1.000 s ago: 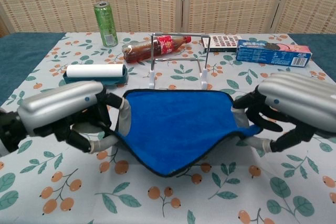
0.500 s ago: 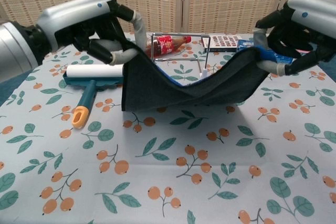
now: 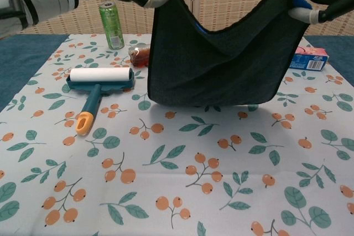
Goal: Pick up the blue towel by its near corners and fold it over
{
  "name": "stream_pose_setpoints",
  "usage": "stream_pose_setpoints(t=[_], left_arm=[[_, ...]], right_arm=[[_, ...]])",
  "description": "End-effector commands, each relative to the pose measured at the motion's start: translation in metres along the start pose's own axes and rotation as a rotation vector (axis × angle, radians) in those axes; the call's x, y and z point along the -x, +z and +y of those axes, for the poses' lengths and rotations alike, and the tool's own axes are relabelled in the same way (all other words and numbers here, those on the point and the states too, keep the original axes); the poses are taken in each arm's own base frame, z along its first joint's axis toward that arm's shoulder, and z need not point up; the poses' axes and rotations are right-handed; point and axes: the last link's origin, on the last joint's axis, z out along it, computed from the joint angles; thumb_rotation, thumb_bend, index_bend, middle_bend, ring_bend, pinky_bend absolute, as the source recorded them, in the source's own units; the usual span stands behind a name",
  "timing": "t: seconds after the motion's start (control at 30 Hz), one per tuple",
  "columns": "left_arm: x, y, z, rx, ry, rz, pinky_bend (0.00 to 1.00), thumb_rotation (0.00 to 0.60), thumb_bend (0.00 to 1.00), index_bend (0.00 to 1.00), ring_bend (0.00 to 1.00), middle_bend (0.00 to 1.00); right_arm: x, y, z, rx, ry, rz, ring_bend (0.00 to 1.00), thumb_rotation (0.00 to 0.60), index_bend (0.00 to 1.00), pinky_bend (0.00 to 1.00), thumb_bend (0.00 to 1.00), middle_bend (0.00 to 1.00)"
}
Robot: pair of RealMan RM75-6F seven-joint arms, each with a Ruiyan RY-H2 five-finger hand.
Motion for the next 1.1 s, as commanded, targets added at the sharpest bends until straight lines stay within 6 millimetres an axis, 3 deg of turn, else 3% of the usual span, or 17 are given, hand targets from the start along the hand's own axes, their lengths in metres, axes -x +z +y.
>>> stream_pose_setpoints(t=[0.03,0.6,1.1], left_arm=[[-0.005,0.019,0.006,-0.016,0.022,0.018,1.0,0.6,0.44,0.6,0.98,1.0],[-0.022,0.05,-0.03,-0.229,0.025,0.09,1.0,0.6,0.44,0.6,0.98,1.0],[-0.043,0.078,-0.052,-0.302,0.128,0.184,1.0,0.6,0.44,0.6,0.98,1.0]], right_arm=[[-0.002,0.006,0.003,0.015,-0.002,-0.003,0.85,0.6,0.71,1.0,0.41,0.86],[-0.007,0.066,0.002,0.074,-0.021,0.037,0.85,0.6,0.71,1.0,0.41,0.86],[0.007,0.107,0.004,0.145,-0.022,0.02,0.85,0.6,0.71,1.0,0.41,0.86]])
